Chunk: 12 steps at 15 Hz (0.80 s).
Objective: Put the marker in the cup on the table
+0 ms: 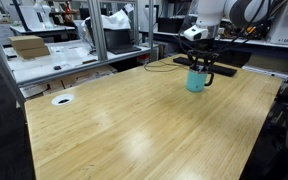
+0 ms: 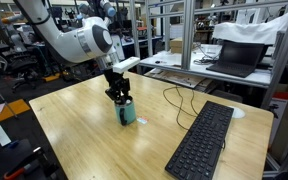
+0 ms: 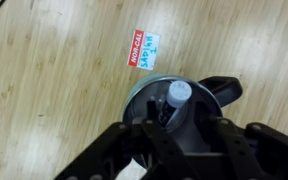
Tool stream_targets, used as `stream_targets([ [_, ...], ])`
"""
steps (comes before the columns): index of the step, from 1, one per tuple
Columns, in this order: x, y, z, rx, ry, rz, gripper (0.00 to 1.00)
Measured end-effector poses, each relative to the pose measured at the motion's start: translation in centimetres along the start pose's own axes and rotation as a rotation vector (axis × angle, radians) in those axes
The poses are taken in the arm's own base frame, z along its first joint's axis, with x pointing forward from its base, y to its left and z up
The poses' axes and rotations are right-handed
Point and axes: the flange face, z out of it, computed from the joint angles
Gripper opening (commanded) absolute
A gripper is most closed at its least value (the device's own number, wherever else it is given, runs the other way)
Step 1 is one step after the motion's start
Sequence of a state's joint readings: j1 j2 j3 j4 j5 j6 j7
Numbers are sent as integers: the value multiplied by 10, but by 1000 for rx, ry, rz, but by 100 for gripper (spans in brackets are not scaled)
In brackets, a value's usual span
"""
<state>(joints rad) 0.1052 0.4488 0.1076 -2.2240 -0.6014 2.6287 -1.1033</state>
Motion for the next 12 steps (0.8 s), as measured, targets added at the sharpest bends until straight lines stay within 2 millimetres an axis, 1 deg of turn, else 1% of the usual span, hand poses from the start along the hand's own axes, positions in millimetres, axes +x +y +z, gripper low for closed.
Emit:
stream_targets([
  [1,0,-1,2,3,1,0,21],
  [2,0,-1,4,6,2,0,25],
  [4,0,-2,6,9,2,1,23],
  [5,-1,-2,7,10,1,2,20],
  [6,-1,-2,7,10,1,3,20],
  [7,-1,-2,7,10,1,3,14],
  [8,-1,-2,7,9,1,2,13],
  [9,-1,-2,6,8,0,1,5],
  [12,2,1,-3,-15,-13,3,5],
])
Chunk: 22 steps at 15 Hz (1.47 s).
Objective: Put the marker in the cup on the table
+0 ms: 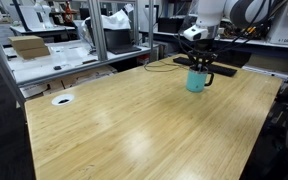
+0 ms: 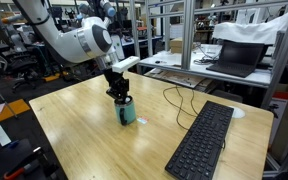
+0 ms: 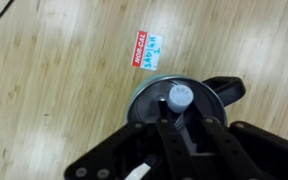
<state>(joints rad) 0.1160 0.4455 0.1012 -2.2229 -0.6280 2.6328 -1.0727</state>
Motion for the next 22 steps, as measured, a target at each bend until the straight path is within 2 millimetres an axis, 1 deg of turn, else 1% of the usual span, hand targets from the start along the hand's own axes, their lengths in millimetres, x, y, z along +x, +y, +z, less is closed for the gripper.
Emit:
stream_targets([
  [4,6,5,-21,-49,-25,5,5],
  [6,6,6,-30,-66,-40,13,5],
  [10,-5,5,-55,-80,-91,45,5],
  [14,-22,-4,-80,-74,-139,95,5],
  [16,-36,-12,-87,-79,-142,134,5],
  [18,-59,-25,-88,-75,-139,200,5],
  [20,-84,-41,-84,-61,-135,288,5],
  [22,-102,-57,-72,-42,-115,371,5],
])
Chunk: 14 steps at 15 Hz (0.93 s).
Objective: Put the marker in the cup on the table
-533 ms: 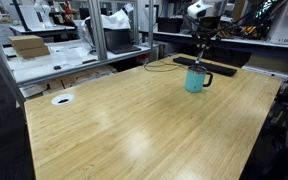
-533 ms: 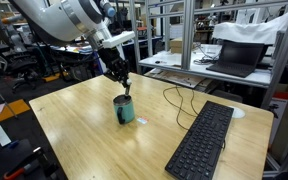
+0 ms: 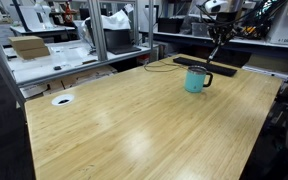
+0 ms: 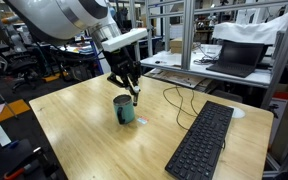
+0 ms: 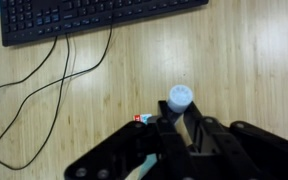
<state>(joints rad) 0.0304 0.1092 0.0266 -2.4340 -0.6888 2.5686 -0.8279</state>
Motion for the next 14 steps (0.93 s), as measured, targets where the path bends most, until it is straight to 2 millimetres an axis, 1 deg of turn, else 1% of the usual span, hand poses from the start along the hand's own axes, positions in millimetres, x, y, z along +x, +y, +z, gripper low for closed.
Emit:
stream_targets([
  [1,-6,-5,9,15,16,30,5],
  [3,-8,-14,32,46,66,80,5],
  [8,11,-29,96,112,180,136,5],
  [10,20,-30,113,126,204,137,5],
  [12,25,-27,123,132,214,137,5],
  [13,26,-25,126,132,216,138,14],
  [14,27,-23,128,132,216,138,45],
])
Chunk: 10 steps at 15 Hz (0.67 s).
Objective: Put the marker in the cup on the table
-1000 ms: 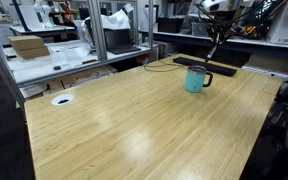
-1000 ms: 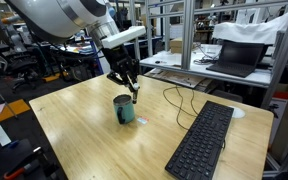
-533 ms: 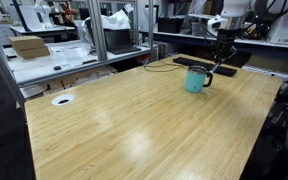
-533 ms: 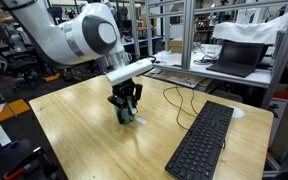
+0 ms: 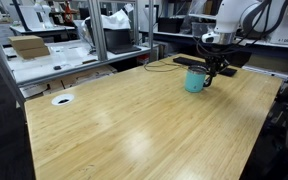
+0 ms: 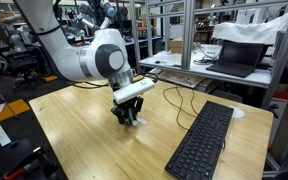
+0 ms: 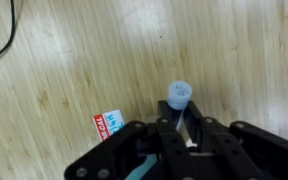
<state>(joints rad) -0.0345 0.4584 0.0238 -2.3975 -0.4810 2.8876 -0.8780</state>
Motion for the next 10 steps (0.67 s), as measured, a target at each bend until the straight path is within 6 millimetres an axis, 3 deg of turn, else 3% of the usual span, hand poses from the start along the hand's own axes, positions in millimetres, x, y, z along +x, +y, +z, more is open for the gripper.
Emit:
stream_targets([
  [1,0,2,0,-2,0,0,46],
  [8,16,1,-7,-13,5,-30,94],
  [10,26,0,-16,-14,-10,-51,100],
])
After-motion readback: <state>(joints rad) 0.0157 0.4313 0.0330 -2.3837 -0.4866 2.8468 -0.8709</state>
